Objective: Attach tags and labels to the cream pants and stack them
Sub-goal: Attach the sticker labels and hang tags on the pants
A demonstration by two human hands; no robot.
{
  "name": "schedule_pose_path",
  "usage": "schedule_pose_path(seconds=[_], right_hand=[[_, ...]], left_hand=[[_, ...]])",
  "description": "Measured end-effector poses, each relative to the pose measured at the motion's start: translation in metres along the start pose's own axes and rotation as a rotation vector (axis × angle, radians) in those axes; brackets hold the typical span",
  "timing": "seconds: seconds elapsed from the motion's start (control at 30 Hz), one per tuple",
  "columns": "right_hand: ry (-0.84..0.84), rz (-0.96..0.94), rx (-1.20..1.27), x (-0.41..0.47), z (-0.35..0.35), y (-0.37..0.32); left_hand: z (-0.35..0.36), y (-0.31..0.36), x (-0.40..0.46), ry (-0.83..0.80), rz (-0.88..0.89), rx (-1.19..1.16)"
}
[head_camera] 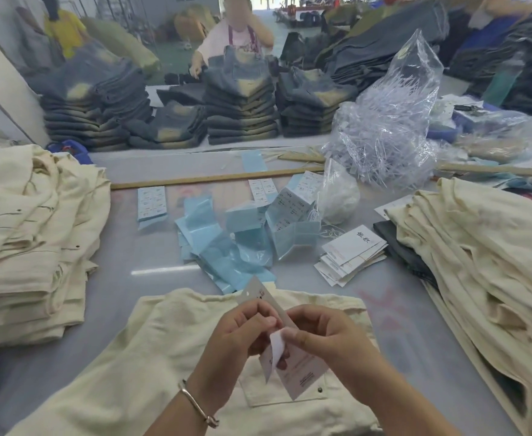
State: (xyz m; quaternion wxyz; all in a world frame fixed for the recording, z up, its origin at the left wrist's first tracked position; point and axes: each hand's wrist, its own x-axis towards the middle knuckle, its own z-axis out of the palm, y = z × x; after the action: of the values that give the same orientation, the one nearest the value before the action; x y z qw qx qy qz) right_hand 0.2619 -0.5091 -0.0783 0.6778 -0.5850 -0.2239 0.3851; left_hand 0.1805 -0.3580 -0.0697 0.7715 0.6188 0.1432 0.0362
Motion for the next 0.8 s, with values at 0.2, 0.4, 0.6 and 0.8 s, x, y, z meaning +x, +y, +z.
schedule_pose_path(seconds=[0.2,0.4,0.6,0.8], right_hand=[[0.222,0.134,0.182,-0.007,0.004,0.014],[0.443,0.015,0.057,-0.012,0.013,0.011],[0.285,-0.050,0.037,-0.016,0.031,0.003],[0.220,-0.101,0.119,-0.017,0.040,-0.001]], left_hand=[[-0.007,-0.003,-0.012,0.014,-0.047,-0.050],[-0.012,0.005,-0.025,0.121,0.040,0.071],[-0.010,0.016,-0.030,0.254,0.137,0.092],[0.000,0.018,-0.029,0.393,0.245,0.306]])
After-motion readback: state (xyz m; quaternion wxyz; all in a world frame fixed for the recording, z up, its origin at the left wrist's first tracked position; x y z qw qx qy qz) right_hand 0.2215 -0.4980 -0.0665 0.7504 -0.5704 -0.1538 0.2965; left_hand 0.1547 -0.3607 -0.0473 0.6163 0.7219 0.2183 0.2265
